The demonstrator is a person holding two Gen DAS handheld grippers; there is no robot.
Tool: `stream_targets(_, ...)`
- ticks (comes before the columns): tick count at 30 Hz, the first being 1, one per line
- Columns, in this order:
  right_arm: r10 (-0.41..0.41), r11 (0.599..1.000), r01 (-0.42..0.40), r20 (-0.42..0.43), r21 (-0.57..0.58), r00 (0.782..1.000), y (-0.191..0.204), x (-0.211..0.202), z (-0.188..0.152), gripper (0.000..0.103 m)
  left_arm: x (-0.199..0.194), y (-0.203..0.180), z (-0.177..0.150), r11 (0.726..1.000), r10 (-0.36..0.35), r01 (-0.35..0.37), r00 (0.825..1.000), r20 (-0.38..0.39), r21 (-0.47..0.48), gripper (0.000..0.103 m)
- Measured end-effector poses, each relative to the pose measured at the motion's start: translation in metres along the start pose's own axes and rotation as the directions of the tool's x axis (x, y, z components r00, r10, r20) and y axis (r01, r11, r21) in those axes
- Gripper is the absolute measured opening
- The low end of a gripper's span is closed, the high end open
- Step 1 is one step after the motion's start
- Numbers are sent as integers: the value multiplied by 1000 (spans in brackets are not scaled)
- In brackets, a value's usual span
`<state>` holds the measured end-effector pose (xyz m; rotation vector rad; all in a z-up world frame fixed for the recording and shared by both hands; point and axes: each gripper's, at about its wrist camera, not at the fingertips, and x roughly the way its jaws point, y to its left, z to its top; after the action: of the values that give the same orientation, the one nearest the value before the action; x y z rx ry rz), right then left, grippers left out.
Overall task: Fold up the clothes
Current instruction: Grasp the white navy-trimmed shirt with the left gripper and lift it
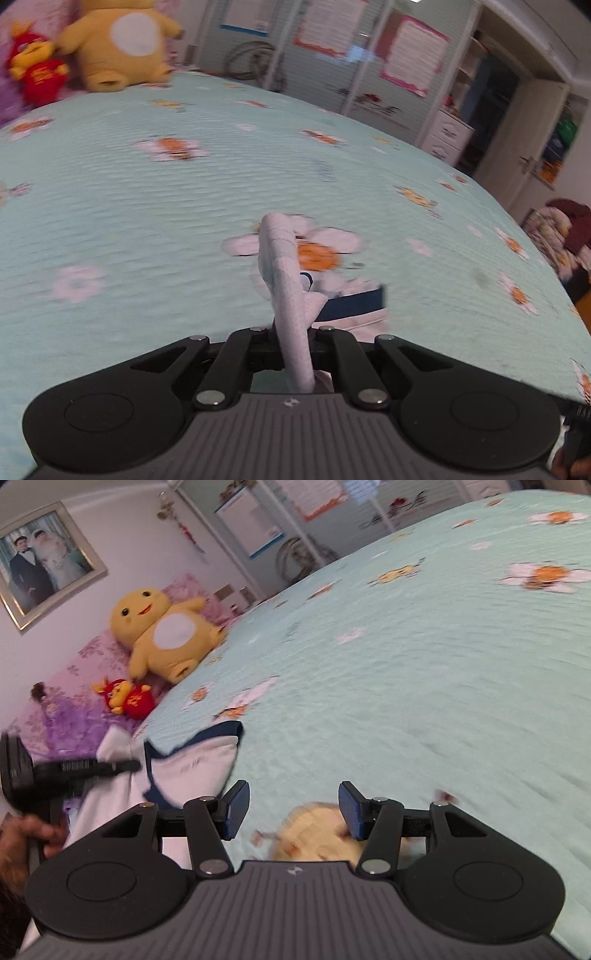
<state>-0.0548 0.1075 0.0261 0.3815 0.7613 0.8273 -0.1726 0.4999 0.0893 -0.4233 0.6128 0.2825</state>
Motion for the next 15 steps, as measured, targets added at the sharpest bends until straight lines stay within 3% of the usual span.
stream_targets(9,97,985,-113,-125,-130,987,53,101,1,54,-28,89,-8,993,102,-100,995,18,-62,5)
stream_targets(15,207,964,-236,-206,-125,956,88,158,9,55,-43,120,-10,987,136,-131,990,47,-92,5)
